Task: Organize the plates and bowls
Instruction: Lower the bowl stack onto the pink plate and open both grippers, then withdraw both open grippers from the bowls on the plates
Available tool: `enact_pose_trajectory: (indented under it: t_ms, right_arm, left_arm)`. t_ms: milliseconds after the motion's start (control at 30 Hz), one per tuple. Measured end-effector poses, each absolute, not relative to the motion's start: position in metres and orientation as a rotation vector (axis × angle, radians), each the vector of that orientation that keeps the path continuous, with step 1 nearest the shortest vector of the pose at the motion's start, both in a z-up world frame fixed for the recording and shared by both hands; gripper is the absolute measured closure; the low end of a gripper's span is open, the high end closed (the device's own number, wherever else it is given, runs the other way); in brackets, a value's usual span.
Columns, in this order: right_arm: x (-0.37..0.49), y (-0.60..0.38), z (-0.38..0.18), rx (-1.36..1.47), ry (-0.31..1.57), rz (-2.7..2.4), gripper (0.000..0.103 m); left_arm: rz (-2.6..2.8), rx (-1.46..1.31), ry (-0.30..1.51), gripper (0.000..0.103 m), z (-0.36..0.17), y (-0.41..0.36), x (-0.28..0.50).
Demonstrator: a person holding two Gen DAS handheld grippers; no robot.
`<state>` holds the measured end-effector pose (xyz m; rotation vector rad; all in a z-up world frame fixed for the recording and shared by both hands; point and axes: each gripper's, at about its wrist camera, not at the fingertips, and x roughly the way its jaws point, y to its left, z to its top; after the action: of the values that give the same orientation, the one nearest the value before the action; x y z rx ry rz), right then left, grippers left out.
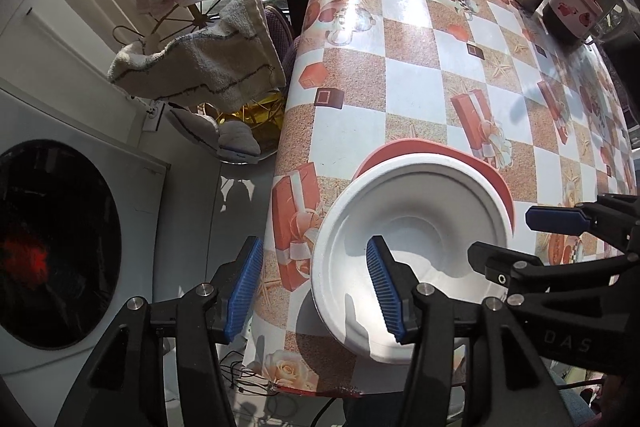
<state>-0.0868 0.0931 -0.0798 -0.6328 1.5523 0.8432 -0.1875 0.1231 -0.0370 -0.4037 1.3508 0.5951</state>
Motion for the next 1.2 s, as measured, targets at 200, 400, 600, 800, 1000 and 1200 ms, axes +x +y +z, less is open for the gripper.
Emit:
enact_pose_trajectory:
  t_ms: [200,400,600,800,1000,1200]
  right_arm:
    - [-0.076,0.083,-0.06,-0.562,1.499,0.853,0.001]
    - [-0.076,0.081,-0.036,-0.644,1.341,0.838,0.001]
    - [-0.076,0.072,-0.024,-0.657,1.312,0.821,0.001]
    - [-0.079,0.069,-0.027,-0.638,1.335,0.821,0.001]
    - [-0.08,0.068,-0.026,-0.623,1.341,0.82,0.001]
    - [-0.081,0.067,-0.025,-0.625,1.345,0.827,0.001]
  left_arm:
    - [0.656,-0.362,1.35,0.031,-0.021,0.128,-0.19]
    - [0.572,-0.386,1.346,0.019,-0.012,0.122,-0.192]
    - [0.506,-0.376,1.369,0.019,-0.008,0.106,-0.19]
    - [0.491,-0.38,1.381,0.019,-0.007,0.097,-0.187]
    - [0.491,-0.371,1.378,0.019,-0.004,0.097,-0.187]
    - [0.495,-0.369,1.38,0.019,-0.003,0.097,-0.187]
